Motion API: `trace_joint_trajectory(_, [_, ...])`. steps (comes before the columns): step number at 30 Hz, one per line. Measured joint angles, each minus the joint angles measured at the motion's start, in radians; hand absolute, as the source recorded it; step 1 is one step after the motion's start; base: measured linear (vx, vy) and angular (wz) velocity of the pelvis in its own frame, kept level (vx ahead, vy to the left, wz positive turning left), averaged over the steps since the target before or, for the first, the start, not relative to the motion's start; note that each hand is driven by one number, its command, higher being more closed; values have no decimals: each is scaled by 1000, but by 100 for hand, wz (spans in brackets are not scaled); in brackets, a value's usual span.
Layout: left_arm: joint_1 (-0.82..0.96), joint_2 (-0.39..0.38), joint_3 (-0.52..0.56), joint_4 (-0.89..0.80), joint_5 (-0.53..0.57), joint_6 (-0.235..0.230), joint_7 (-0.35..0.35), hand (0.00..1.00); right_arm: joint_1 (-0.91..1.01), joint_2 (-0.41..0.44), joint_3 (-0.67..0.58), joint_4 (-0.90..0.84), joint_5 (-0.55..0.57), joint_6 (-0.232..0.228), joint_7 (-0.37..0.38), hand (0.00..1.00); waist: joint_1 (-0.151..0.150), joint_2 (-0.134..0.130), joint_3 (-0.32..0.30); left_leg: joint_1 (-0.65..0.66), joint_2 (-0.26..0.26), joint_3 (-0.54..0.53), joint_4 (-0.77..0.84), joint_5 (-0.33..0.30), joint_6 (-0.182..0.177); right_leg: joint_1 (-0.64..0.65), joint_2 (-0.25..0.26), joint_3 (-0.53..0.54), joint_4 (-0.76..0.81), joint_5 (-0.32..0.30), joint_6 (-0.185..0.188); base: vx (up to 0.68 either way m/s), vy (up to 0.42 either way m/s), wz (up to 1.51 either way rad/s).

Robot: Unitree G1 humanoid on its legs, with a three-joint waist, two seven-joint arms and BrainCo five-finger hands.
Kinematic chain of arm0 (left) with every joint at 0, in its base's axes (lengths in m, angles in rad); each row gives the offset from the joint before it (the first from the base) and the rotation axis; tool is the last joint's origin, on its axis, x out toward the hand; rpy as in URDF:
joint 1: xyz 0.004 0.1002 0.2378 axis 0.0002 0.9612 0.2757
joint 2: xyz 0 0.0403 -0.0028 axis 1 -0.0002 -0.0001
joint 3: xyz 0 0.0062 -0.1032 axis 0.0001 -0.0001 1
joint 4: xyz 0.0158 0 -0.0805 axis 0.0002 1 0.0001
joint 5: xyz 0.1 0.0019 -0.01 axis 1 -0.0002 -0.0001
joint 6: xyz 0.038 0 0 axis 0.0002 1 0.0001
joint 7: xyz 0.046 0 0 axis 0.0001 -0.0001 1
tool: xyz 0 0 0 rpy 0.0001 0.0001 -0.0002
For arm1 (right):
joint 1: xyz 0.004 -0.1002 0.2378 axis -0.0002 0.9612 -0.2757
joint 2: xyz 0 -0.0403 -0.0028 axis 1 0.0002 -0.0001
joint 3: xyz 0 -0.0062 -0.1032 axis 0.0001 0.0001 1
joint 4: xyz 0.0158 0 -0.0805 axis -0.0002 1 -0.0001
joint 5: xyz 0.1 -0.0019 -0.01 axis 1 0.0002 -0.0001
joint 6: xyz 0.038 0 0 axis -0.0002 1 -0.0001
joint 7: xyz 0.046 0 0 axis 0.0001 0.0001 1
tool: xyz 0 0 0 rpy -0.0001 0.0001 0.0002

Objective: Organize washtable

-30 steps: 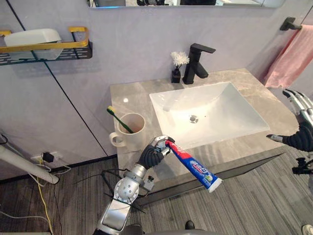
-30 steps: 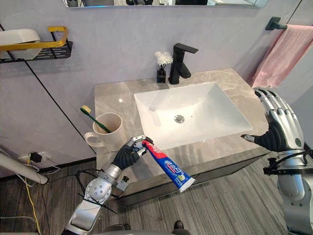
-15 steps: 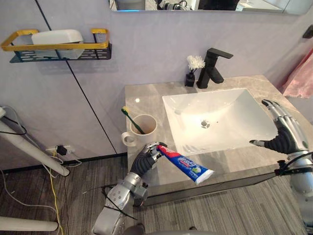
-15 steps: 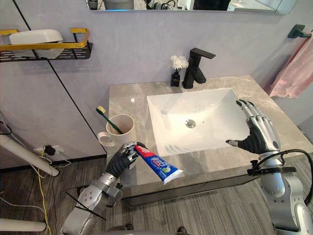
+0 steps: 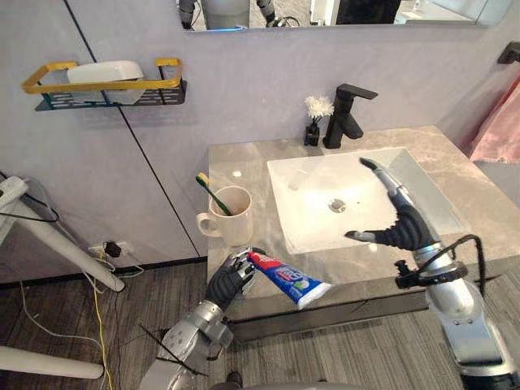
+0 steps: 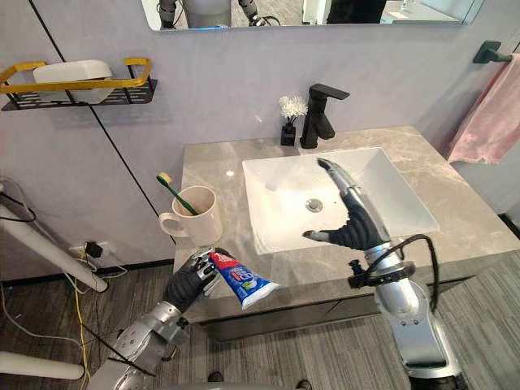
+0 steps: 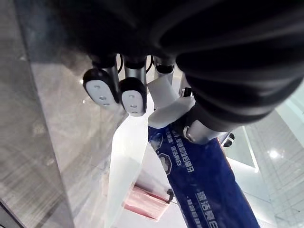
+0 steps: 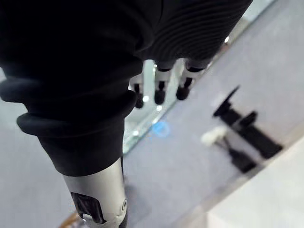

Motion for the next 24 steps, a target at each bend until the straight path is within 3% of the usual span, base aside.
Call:
trace_joint_trajectory(6, [22, 10, 43, -27, -9, 16, -14, 100, 2, 102, 89, -23, 197, -7, 87, 0, 7, -6, -1, 5, 0, -14, -26, 15, -1, 3, 2, -19, -14, 0, 0, -5, -20, 7])
trace_joint_trajectory(11, [56, 18, 90, -45, -21, 18, -22, 100, 7, 102, 100, -23, 230, -6, 115, 0, 16, -9, -1, 12, 0, -19, -31, 15, -1, 19, 3, -26, -17, 1, 0, 41, -2, 3])
trace_joint_trajectory(13, [71, 34, 114, -49, -29, 18, -37, 100, 7, 76, 85, -23, 228, -5, 127, 0, 17, -12, 0, 18, -1, -19, -44, 18, 0, 20, 2, -26, -17, 1, 0, 0, 0, 0])
trace_joint_trajectory(18, [97, 99, 186, -57, -49, 20, -77, 100, 4, -87, 3, -23, 213, -4, 156, 0, 19, -19, 1, 35, -3, -20, -89, 39, -4, 18, 1, -29, -18, 0, 0, 0, 0, 0])
trace_joint_trajectory(24, [125, 137, 217, -57, -71, 22, -88, 100, 1, -193, -33, -42, 215, -4, 168, 0, 18, -24, 4, 46, -3, -19, -119, 55, -4, 16, 1, -30, -22, 0, 0, 0, 0, 0])
